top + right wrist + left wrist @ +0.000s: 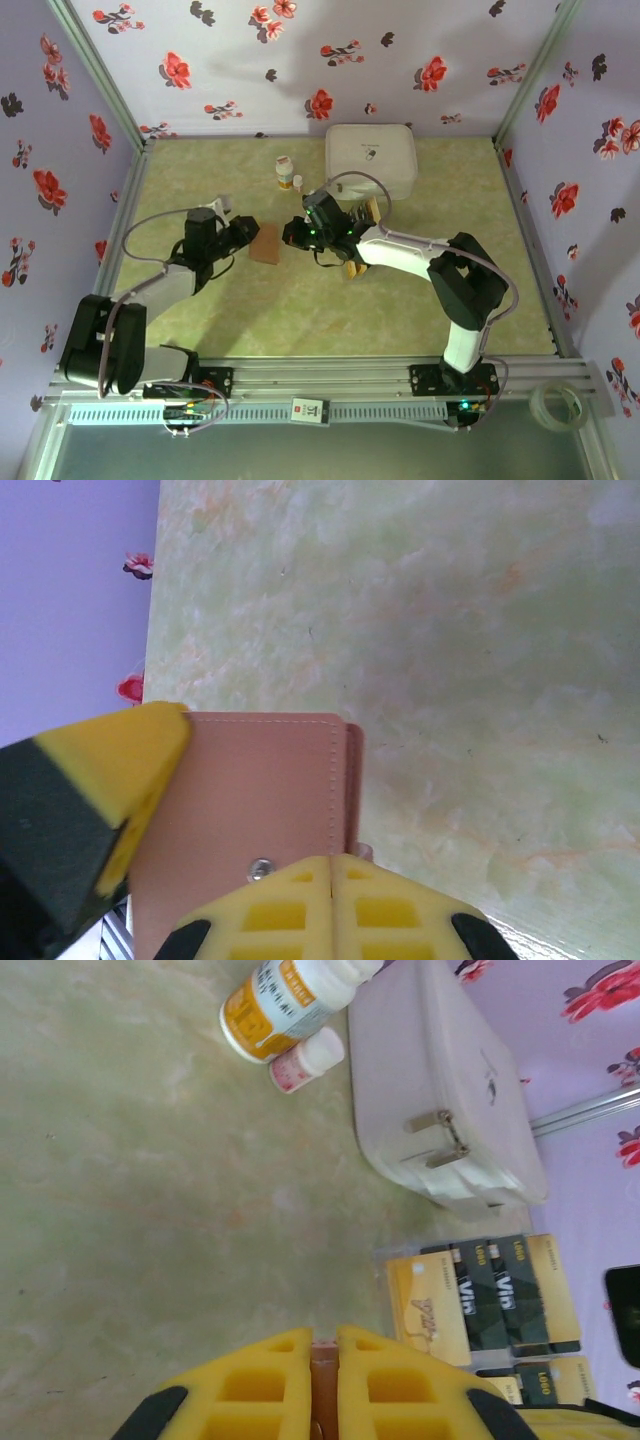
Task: Put the credit cards into the card holder
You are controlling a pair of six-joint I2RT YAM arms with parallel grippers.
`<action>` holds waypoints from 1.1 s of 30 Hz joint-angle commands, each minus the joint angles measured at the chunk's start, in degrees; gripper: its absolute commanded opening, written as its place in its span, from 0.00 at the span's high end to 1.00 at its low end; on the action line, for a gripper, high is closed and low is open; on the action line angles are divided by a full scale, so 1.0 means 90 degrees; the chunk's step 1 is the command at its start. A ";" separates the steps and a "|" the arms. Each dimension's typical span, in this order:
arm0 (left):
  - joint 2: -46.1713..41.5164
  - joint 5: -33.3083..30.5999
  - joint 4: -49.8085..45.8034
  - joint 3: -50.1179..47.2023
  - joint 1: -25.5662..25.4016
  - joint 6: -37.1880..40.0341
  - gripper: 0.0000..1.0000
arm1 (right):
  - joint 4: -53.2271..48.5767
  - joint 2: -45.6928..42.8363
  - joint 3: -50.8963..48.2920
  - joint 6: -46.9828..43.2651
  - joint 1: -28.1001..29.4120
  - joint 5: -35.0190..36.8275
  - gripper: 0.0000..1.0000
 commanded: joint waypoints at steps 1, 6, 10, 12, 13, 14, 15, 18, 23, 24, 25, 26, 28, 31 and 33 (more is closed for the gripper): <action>0.0274 -0.0026 0.0420 -0.0145 -0.0004 0.0264 0.86 | 0.0042 -0.0141 -0.0020 -0.0141 -0.0093 -0.0042 1.00; 0.0719 0.0116 0.1069 -0.0351 0.0022 0.0161 0.66 | 0.0109 -0.0046 0.0228 -0.0107 -0.0106 -0.0295 1.00; 0.1108 0.0343 0.1731 -0.0476 0.0088 -0.0020 0.53 | 0.0215 -0.0010 0.0378 0.0004 -0.0106 -0.0497 1.00; 0.1271 0.0406 0.1983 -0.0526 0.0121 -0.0134 0.49 | 0.0261 -0.0020 0.0436 0.0061 -0.0107 -0.0576 1.00; 0.1325 0.0433 0.2077 -0.0556 0.0133 -0.0174 0.48 | 0.0296 -0.0013 0.0446 0.0082 -0.0100 -0.0624 1.00; 0.1367 0.0443 0.2175 -0.0575 0.0144 -0.0219 0.46 | 0.0321 -0.0033 0.0466 0.0113 -0.0107 -0.0665 1.00; 0.1413 0.0465 0.2244 -0.0594 0.0164 -0.0240 0.45 | 0.0349 -0.0043 0.0481 0.0140 -0.0100 -0.0696 1.00; 0.1438 0.0499 0.2303 -0.0643 0.0197 -0.0251 0.40 | 0.0372 -0.0092 0.0486 0.0172 -0.0105 -0.0736 1.00; 0.1287 0.0505 0.2209 -0.0766 0.0271 -0.0172 0.37 | 0.0361 -0.0183 0.0380 0.0153 -0.0106 -0.0712 1.00; 0.1247 0.0503 0.2167 -0.0794 0.0282 -0.0152 0.37 | 0.0362 -0.0192 0.0360 0.0143 -0.0098 -0.0719 1.00; 0.1212 0.0505 0.2114 -0.0801 0.0289 -0.0131 0.37 | 0.0363 -0.0195 0.0342 0.0142 -0.0103 -0.0714 1.00; 0.1169 0.0505 0.2060 -0.0815 0.0304 -0.0113 0.37 | 0.0383 -0.0202 0.0322 0.0141 -0.0107 -0.0725 1.00; 0.1095 0.0496 0.1968 -0.0837 0.0318 -0.0080 0.37 | 0.0430 -0.0195 0.0300 0.0152 -0.0106 -0.0769 1.00; 0.0927 0.0437 0.1636 -0.0830 0.0330 0.0038 0.37 | 0.0479 -0.0199 0.0257 0.0116 -0.0104 -0.0833 1.00; 0.0763 0.0365 0.1372 -0.0827 0.0338 0.0159 0.37 | 0.0490 -0.0199 0.0210 0.0075 -0.0114 -0.0867 1.00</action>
